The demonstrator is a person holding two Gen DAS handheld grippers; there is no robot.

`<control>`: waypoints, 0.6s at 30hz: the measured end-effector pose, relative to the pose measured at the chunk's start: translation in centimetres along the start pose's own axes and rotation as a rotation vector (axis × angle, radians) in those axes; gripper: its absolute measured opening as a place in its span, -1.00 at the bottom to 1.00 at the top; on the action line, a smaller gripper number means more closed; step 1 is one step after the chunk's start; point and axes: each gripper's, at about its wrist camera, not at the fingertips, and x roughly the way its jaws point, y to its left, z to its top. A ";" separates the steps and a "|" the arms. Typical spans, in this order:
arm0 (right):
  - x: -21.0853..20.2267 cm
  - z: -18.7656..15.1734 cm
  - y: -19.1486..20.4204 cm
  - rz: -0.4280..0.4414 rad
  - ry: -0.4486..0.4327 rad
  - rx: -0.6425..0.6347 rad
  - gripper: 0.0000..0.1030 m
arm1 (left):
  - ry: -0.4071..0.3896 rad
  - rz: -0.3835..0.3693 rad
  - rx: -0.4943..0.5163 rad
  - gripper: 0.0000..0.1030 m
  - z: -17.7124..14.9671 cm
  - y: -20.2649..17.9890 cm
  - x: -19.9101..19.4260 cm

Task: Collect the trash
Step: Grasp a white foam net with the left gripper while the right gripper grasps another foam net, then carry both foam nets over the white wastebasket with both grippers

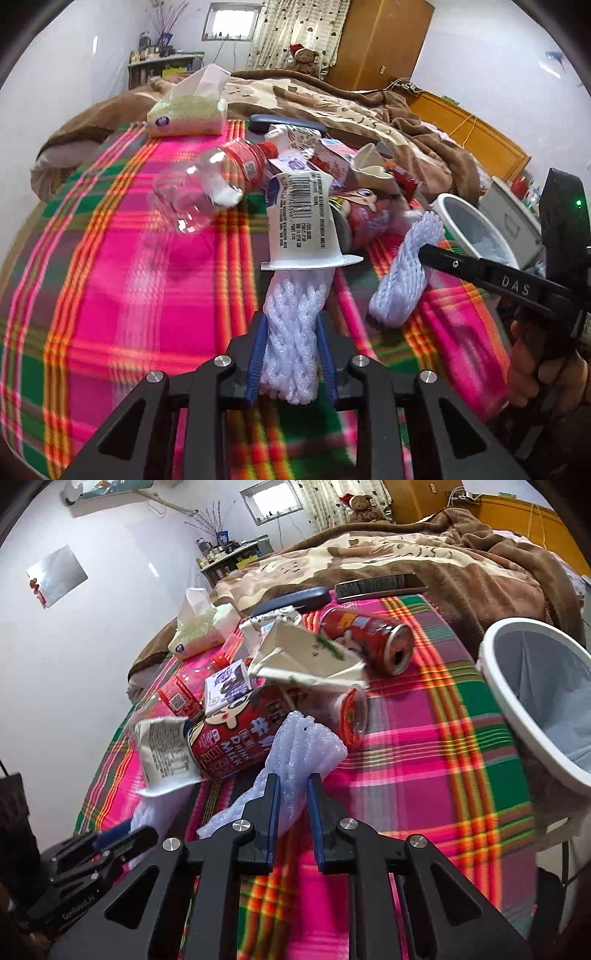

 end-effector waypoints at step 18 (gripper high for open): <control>-1.1 2.0 -0.6 -0.114 0.203 -0.378 -0.70 | 0.070 -0.130 -0.082 -0.47 -2.9 -2.4 -1.3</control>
